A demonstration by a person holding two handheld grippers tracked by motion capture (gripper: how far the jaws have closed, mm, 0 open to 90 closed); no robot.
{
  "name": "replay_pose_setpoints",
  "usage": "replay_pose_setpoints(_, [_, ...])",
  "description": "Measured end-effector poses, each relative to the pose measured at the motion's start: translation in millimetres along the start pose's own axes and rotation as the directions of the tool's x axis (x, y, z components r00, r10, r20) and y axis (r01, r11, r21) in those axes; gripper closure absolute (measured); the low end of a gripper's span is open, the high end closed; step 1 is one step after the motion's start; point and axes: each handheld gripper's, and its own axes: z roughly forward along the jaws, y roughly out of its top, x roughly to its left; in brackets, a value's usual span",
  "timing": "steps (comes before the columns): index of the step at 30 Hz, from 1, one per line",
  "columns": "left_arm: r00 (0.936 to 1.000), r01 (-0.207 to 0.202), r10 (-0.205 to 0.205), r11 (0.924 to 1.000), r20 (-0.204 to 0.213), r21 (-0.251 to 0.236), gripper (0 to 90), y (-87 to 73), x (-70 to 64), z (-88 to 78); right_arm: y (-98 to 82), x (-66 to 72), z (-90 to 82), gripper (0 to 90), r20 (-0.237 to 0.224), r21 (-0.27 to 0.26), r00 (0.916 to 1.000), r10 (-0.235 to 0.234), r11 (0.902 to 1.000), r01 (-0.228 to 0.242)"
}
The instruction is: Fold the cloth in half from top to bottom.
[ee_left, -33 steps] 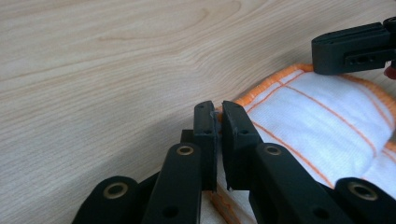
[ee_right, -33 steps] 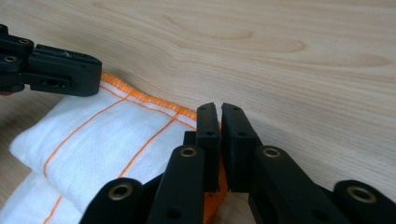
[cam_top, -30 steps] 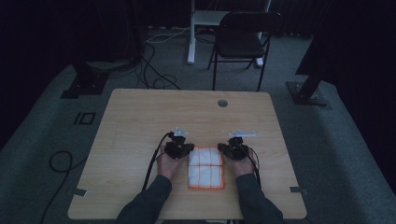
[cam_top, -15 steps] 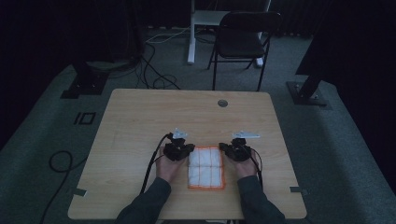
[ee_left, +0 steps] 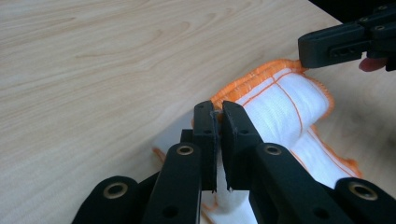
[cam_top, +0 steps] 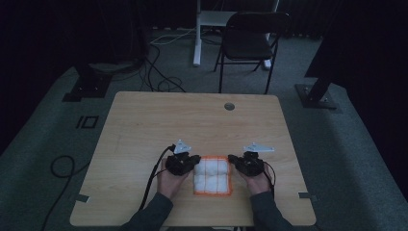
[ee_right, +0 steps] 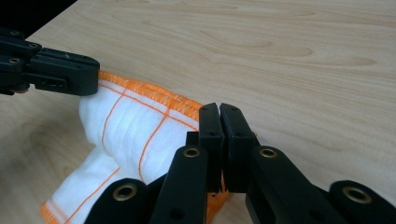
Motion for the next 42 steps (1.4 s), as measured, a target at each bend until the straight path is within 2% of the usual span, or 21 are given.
replay_pose_setpoints(4, [0.9999, -0.007, 0.007, 1.0, 0.009, -0.005, 84.8, -8.5, -5.6, -8.1, -7.7, 4.9, -8.9, 88.4, -0.014, -0.007, 0.9999, -0.001, 1.0, 0.001])
replay_pose_setpoints(14, [0.9995, 0.002, -0.002, 1.0, 0.032, -0.004, 84.1, -30.0, -15.1, -20.8, -15.5, 11.3, -15.5, 87.3, -0.036, -0.007, 0.9993, -0.009, 0.9999, 0.008])
replay_pose_setpoints(17, [0.9994, 0.003, -0.003, 1.0, 0.035, 0.002, 84.1, -33.4, -15.1, -21.8, -15.4, 12.2, -18.1, 82.3, -0.056, -0.025, 0.9983, -0.011, 0.9996, 0.009])
replay_pose_setpoints(18, [0.9995, 0.001, -0.001, 1.0, 0.032, 0.003, 84.2, -34.0, -15.4, -22.0, -13.8, 11.7, -19.8, 74.2, -0.063, -0.061, 0.998, -0.013, 0.9981, 0.009])
replay_pose_setpoints(24, [0.9992, -0.015, 0.014, 0.9999, 0.039, 0.008, 84.2, -39.2, -19.5, -23.4, -2.8, 5.3, -15.9, 72.1, -0.031, -0.091, 0.9995, 0.006, 0.9958, -0.009])
replay_pose_setpoints(28, [0.9983, -0.022, 0.021, 0.9997, 0.054, 0.011, 84.0, -42.2, -21.9, -26.7, 1.9, 2.7, -3.4, 72.6, -0.034, -0.055, 0.9993, 0.014, 0.9983, -0.016])
replay_pose_setpoints(29, [0.9983, -0.02, 0.02, 0.9998, 0.055, 0.005, 82.8, -42.1, -22.3, -28.5, 0.4, 5.2, 2.7, 72.6, -0.047, -0.016, 0.9989, 0.004, 0.9999, -0.004])
replay_pose_setpoints(31, [0.9981, -0.017, 0.017, 0.9998, 0.06, -0.011, 81.8, -40.9, -21.8, -32.3, -0.8, 6.7, 4.2, 72.5, -0.049, -0.009, 0.9988, -0.004, 1.0, 0.003])
replay_pose_setpoints(32, [0.9979, -0.016, 0.017, 0.9997, 0.062, -0.02, 78.6, -40.3, -21.5, -34.4, -4.0, 9.8, 5.8, 72.4, -0.065, 0.006, 0.9978, -0.013, 0.9999, 0.013])
replay_pose_setpoints(36, [0.9988, -0.011, 0.014, 0.9972, 0.047, -0.074, 75.6, -36.2, -17.9, -45.1, -8.1, 12.5, 4.0, 72.3, -0.077, 0.017, 0.9967, -0.025, 0.9995, 0.026])
replay_pose_setpoints(42, [0.9997, 0.002, -0.001, 0.9985, 0.024, -0.054, 73.0, -35.9, -10.6, -39.9, -17.8, 14.2, -2.7, 71.1, -0.087, 0.025, 0.9957, -0.031, 0.9991, 0.033])
